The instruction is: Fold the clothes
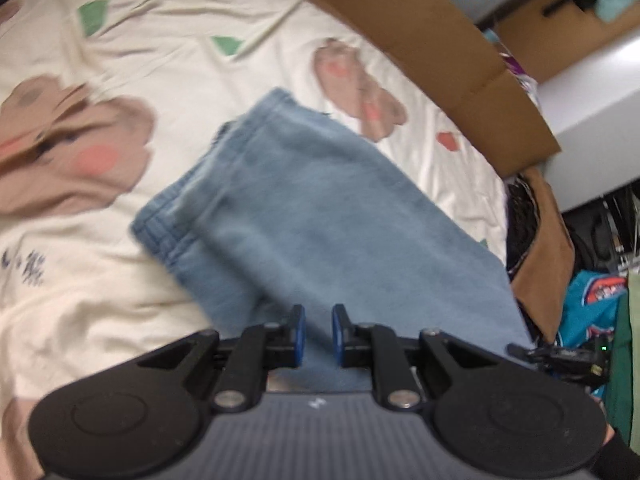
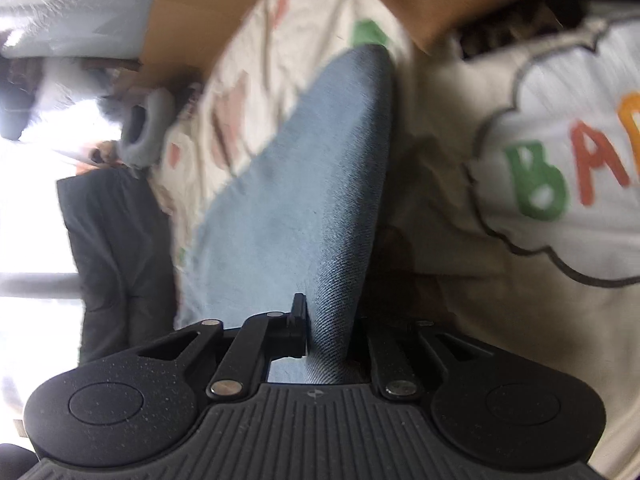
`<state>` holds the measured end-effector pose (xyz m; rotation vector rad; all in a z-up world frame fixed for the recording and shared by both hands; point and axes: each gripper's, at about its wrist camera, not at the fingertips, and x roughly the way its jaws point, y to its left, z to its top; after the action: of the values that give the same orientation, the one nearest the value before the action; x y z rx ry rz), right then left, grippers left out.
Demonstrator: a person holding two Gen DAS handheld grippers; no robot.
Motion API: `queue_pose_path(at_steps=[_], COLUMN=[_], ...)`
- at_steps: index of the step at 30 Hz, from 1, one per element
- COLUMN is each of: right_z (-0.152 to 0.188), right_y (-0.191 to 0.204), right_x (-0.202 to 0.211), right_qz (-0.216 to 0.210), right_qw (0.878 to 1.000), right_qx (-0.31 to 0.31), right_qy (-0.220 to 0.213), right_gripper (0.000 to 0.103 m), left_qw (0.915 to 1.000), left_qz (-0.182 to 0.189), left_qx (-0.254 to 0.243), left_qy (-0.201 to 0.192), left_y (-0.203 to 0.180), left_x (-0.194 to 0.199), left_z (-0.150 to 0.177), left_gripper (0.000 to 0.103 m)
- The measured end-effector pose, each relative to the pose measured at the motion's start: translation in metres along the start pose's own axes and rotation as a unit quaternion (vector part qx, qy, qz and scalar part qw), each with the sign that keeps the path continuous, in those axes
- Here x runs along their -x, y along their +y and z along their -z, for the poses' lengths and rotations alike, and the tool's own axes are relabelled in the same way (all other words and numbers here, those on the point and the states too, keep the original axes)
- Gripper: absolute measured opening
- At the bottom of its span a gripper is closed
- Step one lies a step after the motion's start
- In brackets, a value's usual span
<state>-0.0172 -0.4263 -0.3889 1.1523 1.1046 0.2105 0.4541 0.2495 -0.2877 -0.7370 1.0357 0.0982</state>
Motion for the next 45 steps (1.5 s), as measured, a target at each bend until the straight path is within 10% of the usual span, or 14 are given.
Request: queue_pose_path(at_steps=[11,22,45], right_z=[0.034,0.066,0.002], right_y=[-0.045,-0.05,-0.031], right_x=[0.003,0.016,-0.025], right_qz=[-0.005,-0.035,-0.019], right_qw=[0.999,0.998,0.997], right_qx=[-0.041,-0.047,-0.032], right_qy=[-0.002,0.017,-0.069], right_gripper=[0.04,0.03,0.039], left_qw=[0.9988,0.9944,0.9789], left_qz=[0.024,0.032,-0.059], left_qx=[-0.036,-0.079,-0.136], left_qy=[0.022,0.063,0.14], left_y=[-0.043,-0.078,-0.073], left_x=[-0.059,-0.101,-0.118], left_z=[-0.012,0.004,0.063], left_gripper=[0.016,0.014,0.003])
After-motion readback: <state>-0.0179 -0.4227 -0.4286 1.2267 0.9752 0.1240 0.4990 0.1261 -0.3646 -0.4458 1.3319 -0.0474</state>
